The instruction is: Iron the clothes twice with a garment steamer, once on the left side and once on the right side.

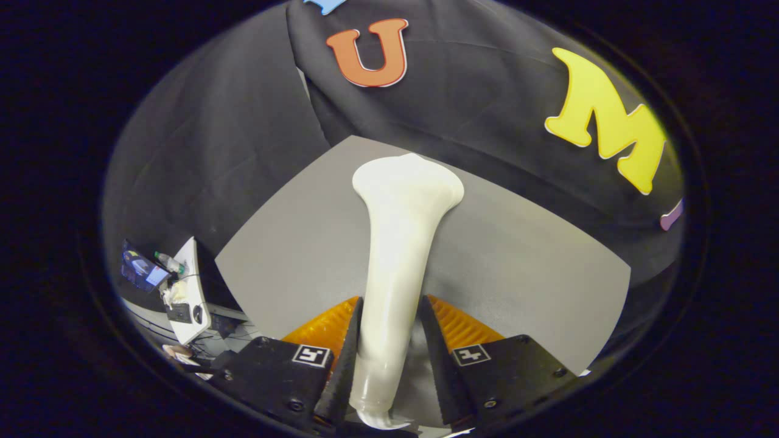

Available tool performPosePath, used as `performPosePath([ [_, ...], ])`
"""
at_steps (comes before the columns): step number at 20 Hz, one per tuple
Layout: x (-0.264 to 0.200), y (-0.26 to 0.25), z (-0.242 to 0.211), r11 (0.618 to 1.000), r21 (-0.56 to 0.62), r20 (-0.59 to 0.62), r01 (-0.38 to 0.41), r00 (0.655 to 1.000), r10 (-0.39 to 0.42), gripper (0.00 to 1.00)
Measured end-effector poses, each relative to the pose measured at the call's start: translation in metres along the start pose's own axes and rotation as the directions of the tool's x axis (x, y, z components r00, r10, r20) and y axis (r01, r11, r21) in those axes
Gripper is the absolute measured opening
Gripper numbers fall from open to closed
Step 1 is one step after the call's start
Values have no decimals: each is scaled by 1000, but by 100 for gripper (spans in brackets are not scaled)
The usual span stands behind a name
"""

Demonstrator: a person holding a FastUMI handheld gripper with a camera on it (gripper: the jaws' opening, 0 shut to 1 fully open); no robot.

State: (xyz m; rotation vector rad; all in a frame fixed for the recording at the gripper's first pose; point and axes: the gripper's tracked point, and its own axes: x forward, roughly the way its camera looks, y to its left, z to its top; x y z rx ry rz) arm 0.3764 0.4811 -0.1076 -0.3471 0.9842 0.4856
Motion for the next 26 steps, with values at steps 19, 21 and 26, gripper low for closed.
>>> performPosePath([
  [19, -151, -35, -25, 994, 106, 331, -12, 943, -23, 35],
  [21, -178, -54, -33, 988, 151, 375, 17, 924, -73, 35],
  [26, -248, -96, -72, 958, 285, 464, 38, 869, -173, 34],
])
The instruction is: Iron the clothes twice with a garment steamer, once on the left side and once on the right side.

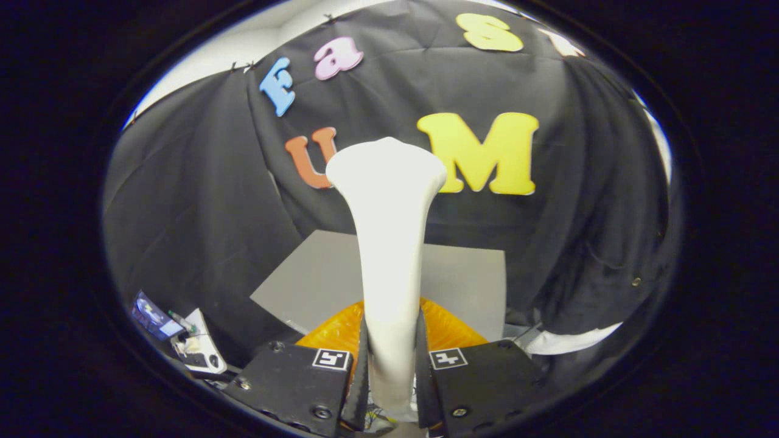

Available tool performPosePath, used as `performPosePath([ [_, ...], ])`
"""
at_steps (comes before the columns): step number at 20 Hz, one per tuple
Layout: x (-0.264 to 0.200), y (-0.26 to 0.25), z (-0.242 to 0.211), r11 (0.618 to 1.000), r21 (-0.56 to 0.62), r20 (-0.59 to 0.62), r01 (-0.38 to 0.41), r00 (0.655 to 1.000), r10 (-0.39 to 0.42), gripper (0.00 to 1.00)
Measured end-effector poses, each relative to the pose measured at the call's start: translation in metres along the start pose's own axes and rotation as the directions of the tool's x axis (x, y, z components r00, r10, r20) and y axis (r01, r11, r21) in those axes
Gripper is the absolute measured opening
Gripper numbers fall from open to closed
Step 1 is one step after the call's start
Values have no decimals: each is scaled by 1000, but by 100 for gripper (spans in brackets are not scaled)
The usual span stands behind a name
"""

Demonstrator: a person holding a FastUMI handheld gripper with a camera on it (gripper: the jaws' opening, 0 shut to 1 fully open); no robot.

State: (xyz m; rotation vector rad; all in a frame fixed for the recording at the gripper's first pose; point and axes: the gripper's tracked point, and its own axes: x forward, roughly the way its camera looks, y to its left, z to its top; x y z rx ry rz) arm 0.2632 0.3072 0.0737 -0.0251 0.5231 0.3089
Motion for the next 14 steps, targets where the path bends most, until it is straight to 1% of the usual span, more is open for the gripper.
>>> performPosePath([
  [4, -70, -46, 8, 995, 56, 122, 87, 988, -94, 34],
  [7, -125, -79, 9, 983, 103, 202, 150, 965, -168, 34],
  [9, -155, -99, 7, 977, 131, 240, 168, 951, -195, 34],
  [11, -178, -125, 6, 964, 168, 252, 204, 937, -242, 34],
  [14, -200, -161, 22, 943, 212, 290, 256, 905, -311, 34],
])
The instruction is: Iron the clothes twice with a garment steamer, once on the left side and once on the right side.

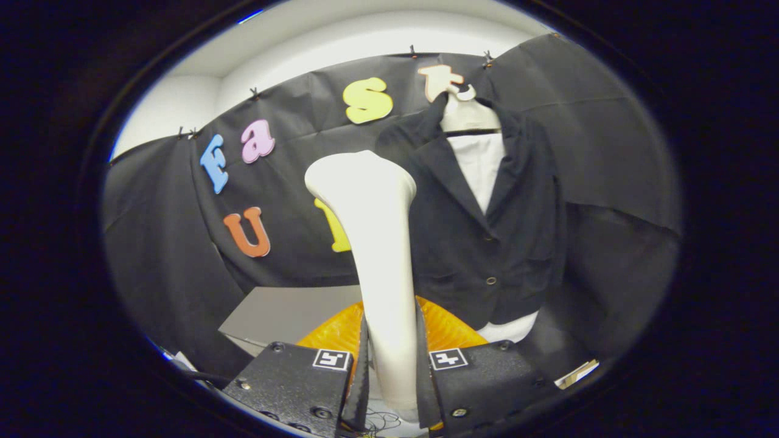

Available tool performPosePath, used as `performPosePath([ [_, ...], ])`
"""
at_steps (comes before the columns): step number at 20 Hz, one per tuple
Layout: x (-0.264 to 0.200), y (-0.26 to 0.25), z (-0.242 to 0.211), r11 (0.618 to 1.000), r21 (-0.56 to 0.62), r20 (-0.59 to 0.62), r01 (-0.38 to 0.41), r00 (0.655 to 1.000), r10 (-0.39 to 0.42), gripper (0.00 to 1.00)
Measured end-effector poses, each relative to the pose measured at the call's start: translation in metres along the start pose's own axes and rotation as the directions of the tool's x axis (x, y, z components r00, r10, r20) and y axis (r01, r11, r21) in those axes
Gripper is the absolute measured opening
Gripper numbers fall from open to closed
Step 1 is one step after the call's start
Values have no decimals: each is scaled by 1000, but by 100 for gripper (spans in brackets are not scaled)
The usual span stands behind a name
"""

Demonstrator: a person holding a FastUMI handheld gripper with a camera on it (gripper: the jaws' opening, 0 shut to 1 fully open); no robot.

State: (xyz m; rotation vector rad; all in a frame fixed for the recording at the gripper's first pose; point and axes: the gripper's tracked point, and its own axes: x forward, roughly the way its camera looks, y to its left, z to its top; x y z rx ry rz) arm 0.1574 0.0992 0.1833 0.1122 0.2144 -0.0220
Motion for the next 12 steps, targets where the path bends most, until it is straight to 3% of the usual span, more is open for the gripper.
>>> performPosePath([
  [4, 3, -23, 47, 1000, 13, 113, 28, 993, -29, 34],
  [12, 44, -47, 118, 1000, -5, 264, 2, 964, 0, 34],
])
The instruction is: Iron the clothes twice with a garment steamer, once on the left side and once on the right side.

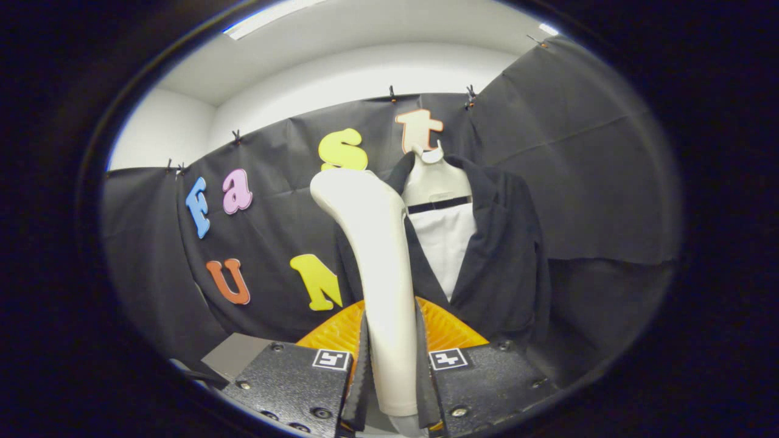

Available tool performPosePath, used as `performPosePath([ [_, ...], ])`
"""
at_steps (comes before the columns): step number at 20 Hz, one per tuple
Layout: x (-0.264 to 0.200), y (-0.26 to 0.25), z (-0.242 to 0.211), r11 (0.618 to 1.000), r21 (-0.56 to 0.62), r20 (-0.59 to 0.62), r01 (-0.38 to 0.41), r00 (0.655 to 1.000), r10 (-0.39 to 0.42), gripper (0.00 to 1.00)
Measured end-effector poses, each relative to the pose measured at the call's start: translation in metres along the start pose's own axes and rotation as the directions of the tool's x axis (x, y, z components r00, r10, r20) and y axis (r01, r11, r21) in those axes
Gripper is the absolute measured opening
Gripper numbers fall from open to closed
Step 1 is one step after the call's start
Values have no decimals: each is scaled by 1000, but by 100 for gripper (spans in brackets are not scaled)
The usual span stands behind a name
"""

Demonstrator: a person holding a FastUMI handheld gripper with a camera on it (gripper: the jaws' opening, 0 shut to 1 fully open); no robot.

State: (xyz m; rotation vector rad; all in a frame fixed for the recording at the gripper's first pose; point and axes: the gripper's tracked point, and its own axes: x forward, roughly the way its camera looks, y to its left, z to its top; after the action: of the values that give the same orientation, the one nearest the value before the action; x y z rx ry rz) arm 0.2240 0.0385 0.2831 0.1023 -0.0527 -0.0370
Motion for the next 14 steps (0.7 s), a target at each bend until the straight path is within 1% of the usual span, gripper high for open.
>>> performPosePath([
  [3, 27, -10, 18, 1000, -21, 69, 21, 997, -20, 34],
  [7, 52, -19, 24, 999, -16, 101, 45, 994, -43, 34],
  [9, 56, -15, 24, 999, -15, 114, 51, 992, -49, 34],
  [12, 62, -10, 20, 996, -33, 131, 86, 988, -81, 34],
  [14, 63, 1, 18, 996, -37, 138, 75, 988, -69, 34],
])
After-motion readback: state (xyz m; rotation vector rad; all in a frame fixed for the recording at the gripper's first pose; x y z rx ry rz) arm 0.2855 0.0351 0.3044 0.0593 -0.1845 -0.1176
